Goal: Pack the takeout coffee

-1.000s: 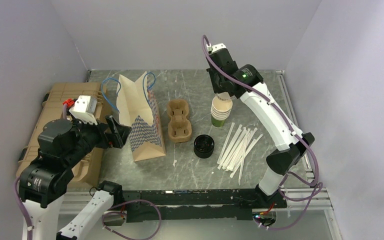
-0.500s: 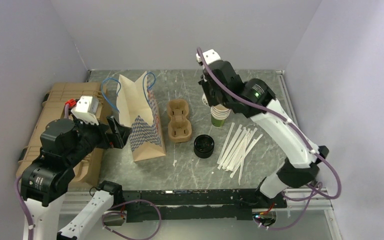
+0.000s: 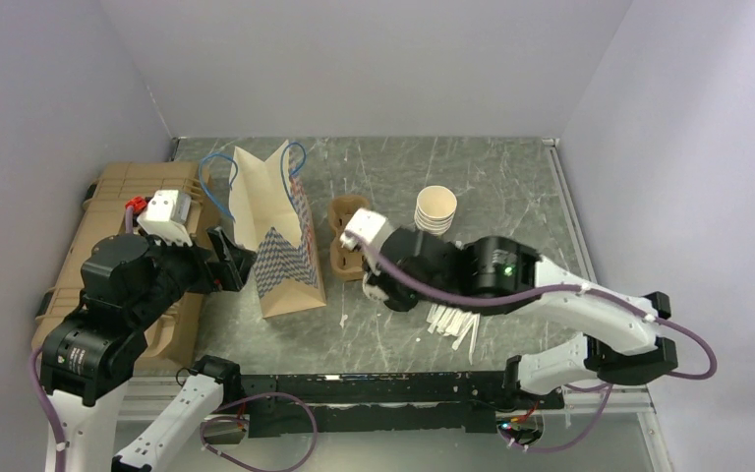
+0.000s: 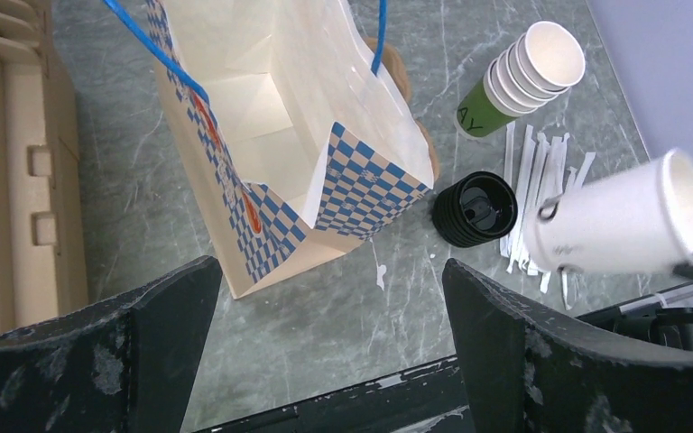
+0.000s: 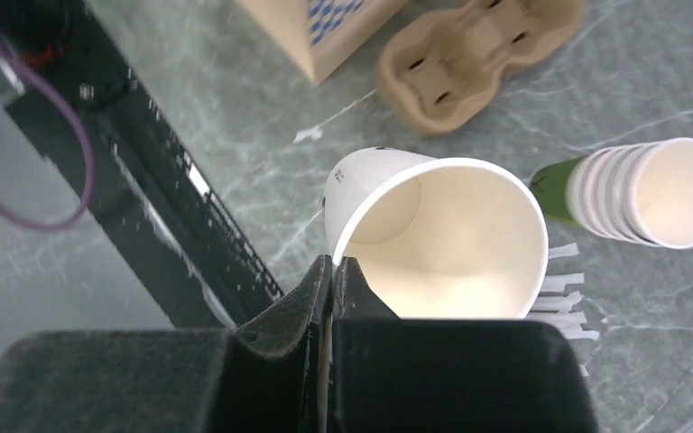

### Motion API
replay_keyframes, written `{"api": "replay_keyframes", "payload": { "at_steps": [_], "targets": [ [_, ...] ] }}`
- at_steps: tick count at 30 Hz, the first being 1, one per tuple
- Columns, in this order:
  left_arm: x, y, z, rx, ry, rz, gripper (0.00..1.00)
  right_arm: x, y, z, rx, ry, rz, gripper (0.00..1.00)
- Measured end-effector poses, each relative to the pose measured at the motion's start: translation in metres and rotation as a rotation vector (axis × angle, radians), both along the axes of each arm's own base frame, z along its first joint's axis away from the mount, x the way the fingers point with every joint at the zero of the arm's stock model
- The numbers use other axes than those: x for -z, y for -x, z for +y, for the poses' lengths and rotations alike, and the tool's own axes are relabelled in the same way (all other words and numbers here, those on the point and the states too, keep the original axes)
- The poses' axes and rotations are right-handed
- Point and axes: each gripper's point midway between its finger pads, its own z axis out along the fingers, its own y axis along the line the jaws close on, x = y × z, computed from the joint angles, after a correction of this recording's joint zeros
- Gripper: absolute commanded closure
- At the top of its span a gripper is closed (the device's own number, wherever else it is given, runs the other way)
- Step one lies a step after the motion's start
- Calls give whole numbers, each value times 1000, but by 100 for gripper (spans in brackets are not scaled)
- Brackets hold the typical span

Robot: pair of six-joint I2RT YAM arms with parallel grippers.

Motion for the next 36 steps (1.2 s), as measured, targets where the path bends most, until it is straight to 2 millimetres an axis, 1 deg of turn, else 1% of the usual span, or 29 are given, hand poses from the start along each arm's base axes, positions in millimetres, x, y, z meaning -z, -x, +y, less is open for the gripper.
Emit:
{"api": "replay_keyframes", "payload": {
  "at_steps": [3, 7, 12, 15, 20, 27, 36],
  "targets": [
    [3, 1, 1, -10, 2, 16, 1, 33, 22, 10, -68, 89, 25, 100],
    [6, 4, 3, -22, 8, 31, 0, 72, 37, 18, -110, 198, 49, 100],
    [8, 7, 5, -29, 4, 41, 1, 120, 46, 30, -129, 279, 74, 100],
    [9, 8, 5, -29, 2, 47, 1, 140, 48, 34, -127, 294, 86, 100],
    [10, 8, 5, -30, 1, 49, 1, 163, 48, 41, -116, 283, 95, 100],
    [9, 9, 5, -30, 1, 49, 1, 187, 47, 54, -97, 270, 108, 100],
    [7, 10, 6, -30, 2, 45, 1, 216, 47, 62, -78, 296, 125, 100]
  ]
}}
